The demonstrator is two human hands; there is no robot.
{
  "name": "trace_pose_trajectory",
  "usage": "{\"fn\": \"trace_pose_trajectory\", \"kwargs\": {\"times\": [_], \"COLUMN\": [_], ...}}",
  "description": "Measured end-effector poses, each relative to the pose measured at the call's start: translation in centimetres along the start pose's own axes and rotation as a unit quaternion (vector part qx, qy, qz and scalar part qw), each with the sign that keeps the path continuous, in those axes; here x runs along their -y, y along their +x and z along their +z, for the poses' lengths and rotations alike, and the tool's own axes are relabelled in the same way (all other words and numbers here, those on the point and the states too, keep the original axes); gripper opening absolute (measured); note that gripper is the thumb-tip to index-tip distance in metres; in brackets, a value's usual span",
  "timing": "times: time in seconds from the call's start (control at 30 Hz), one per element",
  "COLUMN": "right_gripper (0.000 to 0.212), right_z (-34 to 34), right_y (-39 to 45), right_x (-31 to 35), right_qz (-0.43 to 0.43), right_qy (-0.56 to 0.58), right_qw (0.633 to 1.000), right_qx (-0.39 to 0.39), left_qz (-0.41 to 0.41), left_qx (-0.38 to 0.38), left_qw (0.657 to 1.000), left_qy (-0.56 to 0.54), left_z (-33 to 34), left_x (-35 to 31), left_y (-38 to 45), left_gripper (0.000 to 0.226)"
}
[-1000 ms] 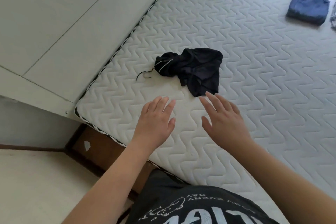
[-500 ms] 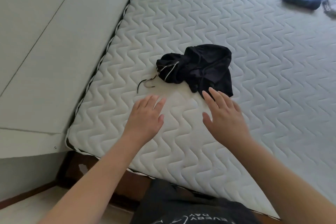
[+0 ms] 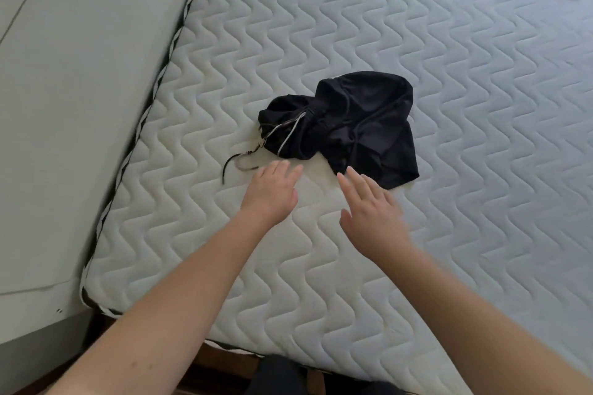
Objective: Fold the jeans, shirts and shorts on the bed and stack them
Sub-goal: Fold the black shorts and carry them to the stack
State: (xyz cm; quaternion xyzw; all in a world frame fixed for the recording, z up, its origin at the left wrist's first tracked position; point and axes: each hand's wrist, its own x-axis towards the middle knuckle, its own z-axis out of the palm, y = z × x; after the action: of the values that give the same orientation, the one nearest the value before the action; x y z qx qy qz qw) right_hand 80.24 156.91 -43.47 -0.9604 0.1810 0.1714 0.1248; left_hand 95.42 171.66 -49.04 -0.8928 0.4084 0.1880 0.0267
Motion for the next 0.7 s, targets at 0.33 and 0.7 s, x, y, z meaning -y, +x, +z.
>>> {"fn": "trace_pose_trajectory", "kwargs": {"times": [0.33,0.7], "right_gripper": [0.067,0.078], "right_z": [6.9,10.4], "right_y": [10.1,15.7], "right_x": [-1.7,-2.7], "right_qz": [0.000,0.071], "right_qy": [0.043,0.200], "right_qw": [0.999,0.971], "right_qx": [0.018,0.108], "left_qz": [0.011,0.003], "left_qx": [0.067,0.073], "left_qw": [0.992,0.993], "left_qy": [0.110,0.089], "left_z": [5.0,5.4], "left_x": [1.9,3.7], "left_y": [10.7,18.6], "left_gripper": [0.065,0.021]}}
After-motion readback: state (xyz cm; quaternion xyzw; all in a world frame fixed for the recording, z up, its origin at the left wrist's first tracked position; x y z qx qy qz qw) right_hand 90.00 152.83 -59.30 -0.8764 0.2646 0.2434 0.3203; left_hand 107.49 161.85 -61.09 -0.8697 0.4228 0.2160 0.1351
